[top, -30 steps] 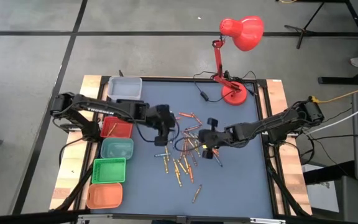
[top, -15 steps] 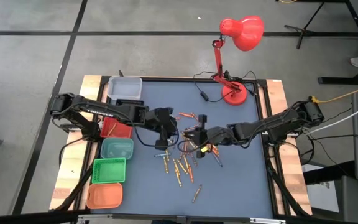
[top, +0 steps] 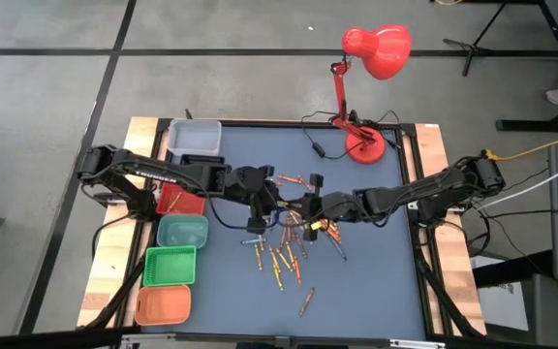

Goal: Sort crayons
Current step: Put the green crayon into the black bin

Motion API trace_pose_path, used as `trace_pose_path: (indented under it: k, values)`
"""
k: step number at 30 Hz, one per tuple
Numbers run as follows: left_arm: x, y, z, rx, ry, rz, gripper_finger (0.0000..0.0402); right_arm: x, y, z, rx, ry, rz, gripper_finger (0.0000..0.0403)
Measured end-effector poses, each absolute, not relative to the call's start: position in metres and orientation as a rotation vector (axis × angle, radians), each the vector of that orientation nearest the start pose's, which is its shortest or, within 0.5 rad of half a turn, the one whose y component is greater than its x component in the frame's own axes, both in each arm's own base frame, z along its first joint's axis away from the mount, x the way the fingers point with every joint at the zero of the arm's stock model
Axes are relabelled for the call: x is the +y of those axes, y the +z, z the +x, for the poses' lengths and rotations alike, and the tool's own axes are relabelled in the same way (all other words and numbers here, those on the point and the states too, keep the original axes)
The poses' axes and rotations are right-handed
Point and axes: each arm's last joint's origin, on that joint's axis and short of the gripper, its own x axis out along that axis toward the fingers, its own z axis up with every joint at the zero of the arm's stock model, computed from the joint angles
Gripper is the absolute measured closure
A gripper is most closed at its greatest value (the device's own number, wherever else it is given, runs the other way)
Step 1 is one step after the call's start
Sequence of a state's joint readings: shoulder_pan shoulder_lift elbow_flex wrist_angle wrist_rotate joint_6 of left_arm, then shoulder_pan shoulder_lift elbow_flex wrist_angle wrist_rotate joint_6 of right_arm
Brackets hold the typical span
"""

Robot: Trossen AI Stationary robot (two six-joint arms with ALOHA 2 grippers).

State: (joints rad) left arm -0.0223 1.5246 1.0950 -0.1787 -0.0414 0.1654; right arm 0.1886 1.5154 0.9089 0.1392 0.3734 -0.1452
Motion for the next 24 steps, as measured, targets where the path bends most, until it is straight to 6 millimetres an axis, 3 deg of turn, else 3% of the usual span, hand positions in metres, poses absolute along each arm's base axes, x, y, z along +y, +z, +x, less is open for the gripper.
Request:
trace_pose_path:
  k: [11, 20, 24]
  values:
    - [-0.0065, 0.2650, 0.3350, 0.603, -0.030, 0.175, 0.0330, 0.0506, 0.2326, 0.3209, 0.478, -0.152, -0.256, 0.0378]
    - [-0.0062, 0.2649, 0.3351, 0.604, -0.023, 0.177, 0.0389, 0.0508, 0.2325, 0.3208, 0.478, -0.150, -0.257, 0.0378]
    - [-0.0061, 0.2650, 0.3350, 0.604, -0.021, 0.178, 0.0394, 0.0508, 0.2325, 0.3208, 0.479, -0.150, -0.257, 0.0378]
